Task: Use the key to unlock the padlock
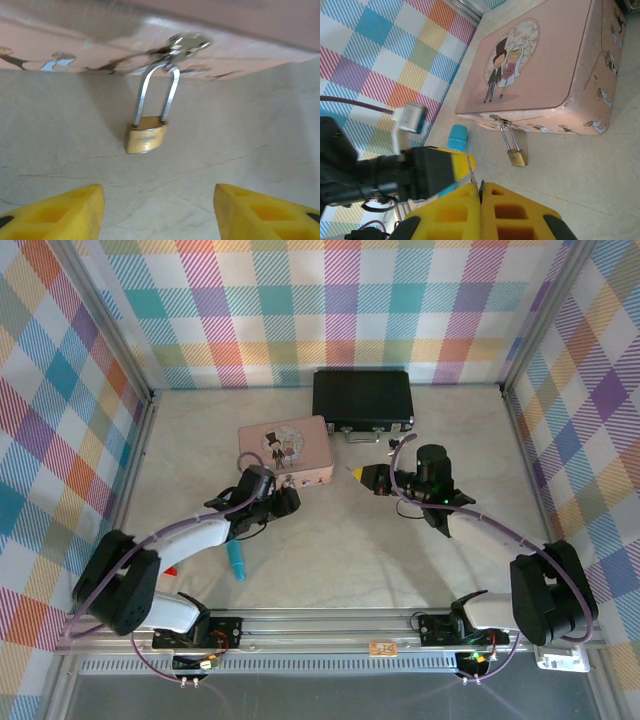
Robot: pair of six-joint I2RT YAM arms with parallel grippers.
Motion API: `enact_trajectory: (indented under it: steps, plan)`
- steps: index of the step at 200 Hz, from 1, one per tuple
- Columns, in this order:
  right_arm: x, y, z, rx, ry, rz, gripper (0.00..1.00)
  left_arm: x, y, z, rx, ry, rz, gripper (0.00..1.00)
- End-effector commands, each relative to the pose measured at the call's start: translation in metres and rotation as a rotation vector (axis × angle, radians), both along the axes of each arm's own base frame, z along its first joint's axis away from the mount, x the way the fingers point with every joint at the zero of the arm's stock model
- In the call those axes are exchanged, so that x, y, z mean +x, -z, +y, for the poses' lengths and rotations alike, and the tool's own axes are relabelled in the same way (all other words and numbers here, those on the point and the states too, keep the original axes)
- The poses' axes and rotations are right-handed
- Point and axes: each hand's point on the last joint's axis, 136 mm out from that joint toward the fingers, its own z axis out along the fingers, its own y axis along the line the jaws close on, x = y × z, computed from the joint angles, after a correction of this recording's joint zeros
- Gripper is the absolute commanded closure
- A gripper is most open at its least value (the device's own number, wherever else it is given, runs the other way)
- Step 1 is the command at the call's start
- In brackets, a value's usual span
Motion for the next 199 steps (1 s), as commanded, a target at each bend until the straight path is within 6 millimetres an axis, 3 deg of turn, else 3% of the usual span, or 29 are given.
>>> enact_trajectory:
  steps: [1, 49, 97, 156, 199]
  plan:
    - [-0.006, -0.004, -0.001, -0.006, -0.005, -0.03, 1.0, 0.023, -0.005, -0.007, 0.008, -0.008, -0.085, 0.46]
    - [-0.013, -0.003, -0.008, -0.028, 0.013, -0.04, 1.0, 0.04, 0.012, -0.025, 0.013, 0.037, -0.104, 0.49]
    - [-0.014, -0.003, -0.01, -0.034, 0.017, -0.045, 1.0, 0.05, 0.034, -0.029, 0.044, 0.04, -0.083, 0.58]
    - [-0.013, 0.004, -0.011, -0.042, 0.032, -0.033, 1.0, 0.041, 0.052, -0.022, 0.067, 0.029, -0.042, 0.76]
    - [-0.011, 0.005, -0.01, -0.04, 0.031, -0.025, 1.0, 0.039, 0.054, -0.018, 0.059, -0.001, -0.04, 0.79]
